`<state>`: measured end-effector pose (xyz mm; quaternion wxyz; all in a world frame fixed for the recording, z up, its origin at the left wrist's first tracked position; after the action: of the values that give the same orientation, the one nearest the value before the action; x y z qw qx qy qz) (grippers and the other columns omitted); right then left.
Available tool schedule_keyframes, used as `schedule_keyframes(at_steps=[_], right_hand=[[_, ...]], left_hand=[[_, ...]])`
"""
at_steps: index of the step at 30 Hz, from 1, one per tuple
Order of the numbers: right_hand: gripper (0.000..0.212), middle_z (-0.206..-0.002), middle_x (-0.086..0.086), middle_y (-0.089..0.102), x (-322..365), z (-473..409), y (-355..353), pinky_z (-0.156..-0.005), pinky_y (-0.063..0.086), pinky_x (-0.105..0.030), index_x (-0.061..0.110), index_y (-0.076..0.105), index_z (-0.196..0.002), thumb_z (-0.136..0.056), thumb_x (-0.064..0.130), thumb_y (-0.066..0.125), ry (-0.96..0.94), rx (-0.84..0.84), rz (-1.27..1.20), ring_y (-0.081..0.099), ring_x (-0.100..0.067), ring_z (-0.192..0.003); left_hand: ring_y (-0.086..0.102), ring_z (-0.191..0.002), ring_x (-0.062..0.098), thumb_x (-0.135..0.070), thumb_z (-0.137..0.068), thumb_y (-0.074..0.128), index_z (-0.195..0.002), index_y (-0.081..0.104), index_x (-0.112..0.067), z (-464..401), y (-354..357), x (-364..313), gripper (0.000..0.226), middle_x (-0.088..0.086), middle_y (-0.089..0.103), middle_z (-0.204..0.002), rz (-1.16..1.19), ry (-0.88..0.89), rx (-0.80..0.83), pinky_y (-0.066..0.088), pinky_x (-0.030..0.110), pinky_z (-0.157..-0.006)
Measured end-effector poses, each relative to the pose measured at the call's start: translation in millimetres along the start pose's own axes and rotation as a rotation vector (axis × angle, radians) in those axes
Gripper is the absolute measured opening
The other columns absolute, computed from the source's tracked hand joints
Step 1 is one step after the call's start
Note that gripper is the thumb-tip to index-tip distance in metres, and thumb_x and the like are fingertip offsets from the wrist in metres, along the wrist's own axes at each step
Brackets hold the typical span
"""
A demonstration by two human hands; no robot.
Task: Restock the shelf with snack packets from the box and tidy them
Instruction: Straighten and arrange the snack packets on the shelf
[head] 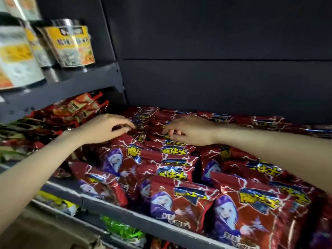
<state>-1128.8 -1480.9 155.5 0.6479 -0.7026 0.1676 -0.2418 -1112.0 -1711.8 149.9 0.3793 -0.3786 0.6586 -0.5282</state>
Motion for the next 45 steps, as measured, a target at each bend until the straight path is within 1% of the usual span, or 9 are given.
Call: schedule_keyframes(at_steps=[5,12,18,26,30,33,36,40,45], right_hand=[[0.037,-0.116,0.005,0.065,11,-36,16,-0.077,0.045,-0.027,0.026,0.053,-0.129,-0.098,0.044,0.042,0.043,0.035,-0.027,0.059,-0.011,-0.096],[0.036,-0.111,0.009,0.066,10,-45,23,-0.073,0.043,-0.024,0.029,0.052,-0.129,-0.097,0.045,0.045,0.133,0.052,-0.057,0.058,-0.005,-0.087],[0.028,-0.104,0.013,0.067,6,-42,16,-0.075,0.041,-0.024,0.029,0.06,-0.118,-0.095,0.042,0.051,0.182,0.043,-0.05,0.056,-0.002,-0.081],[0.027,-0.108,0.018,0.061,10,-33,17,-0.073,0.038,-0.022,0.03,0.057,-0.121,-0.095,0.038,0.051,0.174,0.096,0.014,0.051,0.002,-0.083],[0.025,-0.105,0.016,0.065,12,-35,12,-0.078,0.047,-0.028,0.03,0.061,-0.116,-0.095,0.04,0.051,0.171,0.082,0.011,0.057,-0.001,-0.085],[0.027,-0.104,0.017,0.065,13,-33,7,-0.08,0.05,-0.03,0.031,0.062,-0.113,-0.095,0.044,0.047,0.162,0.076,-0.013,0.059,-0.001,-0.086],[0.026,-0.107,0.017,0.061,18,-33,7,-0.08,0.049,-0.029,0.031,0.061,-0.115,-0.096,0.041,0.047,0.131,0.104,-0.001,0.056,0.0,-0.086],[0.027,-0.11,0.015,0.062,21,-45,9,-0.075,0.042,-0.024,0.03,0.056,-0.123,-0.098,0.033,0.046,0.142,0.074,-0.011,0.056,-0.003,-0.087],[0.033,-0.106,0.011,0.066,15,-45,16,-0.07,0.041,-0.022,0.029,0.051,-0.127,-0.094,0.028,0.053,0.175,0.208,0.055,0.054,-0.002,-0.077]], left_hand=[[0.055,-0.108,-0.005,-0.028,-0.096,0.05,-0.096,0.057,-0.057,4,6,37,0.03,-0.028,0.059,-0.113,0.223,-0.108,0.132,0.043,0.028,-0.1],[0.044,-0.116,0.001,-0.009,-0.081,0.064,-0.125,0.053,-0.037,-11,12,38,0.054,-0.017,0.047,-0.124,0.054,0.019,0.284,0.038,0.022,-0.1],[0.046,-0.106,0.001,-0.025,-0.086,0.067,-0.13,0.046,-0.04,-11,22,44,0.051,-0.02,0.046,-0.119,0.013,0.031,0.227,0.047,0.03,-0.091],[0.047,-0.108,0.003,-0.026,-0.087,0.066,-0.128,0.052,-0.029,-3,23,42,0.044,-0.012,0.048,-0.124,-0.063,0.111,0.022,0.034,0.006,-0.079],[0.061,-0.096,0.006,-0.038,-0.087,0.056,-0.11,0.066,-0.024,14,7,46,0.028,-0.01,0.062,-0.109,0.037,0.165,-0.195,0.052,0.024,-0.082],[0.062,-0.089,-0.002,-0.053,-0.086,0.041,-0.109,0.063,-0.031,17,3,48,0.039,-0.017,0.066,-0.099,0.41,0.008,-0.014,0.052,0.027,-0.083],[0.057,-0.103,-0.002,-0.03,-0.088,0.062,-0.123,0.056,-0.032,20,11,42,0.036,-0.018,0.058,-0.117,0.303,0.039,0.251,0.05,0.024,-0.09],[0.056,-0.089,-0.003,-0.013,-0.083,0.069,-0.13,0.048,-0.033,24,12,44,0.056,-0.02,0.053,-0.109,0.222,0.012,0.275,0.051,0.022,-0.079],[0.059,-0.099,-0.003,-0.01,-0.088,0.06,-0.131,0.045,-0.039,34,21,45,0.053,-0.017,0.06,-0.116,0.288,0.024,0.321,0.052,0.027,-0.087]])
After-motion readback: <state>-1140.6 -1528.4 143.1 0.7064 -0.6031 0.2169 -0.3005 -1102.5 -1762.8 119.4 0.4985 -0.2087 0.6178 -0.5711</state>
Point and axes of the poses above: each hand's wrist, its own z-axis away from the middle knuckle, its own y-axis out of the palm, x = y × z, the point moved 5 cm from there along -z, towards the middle knuckle
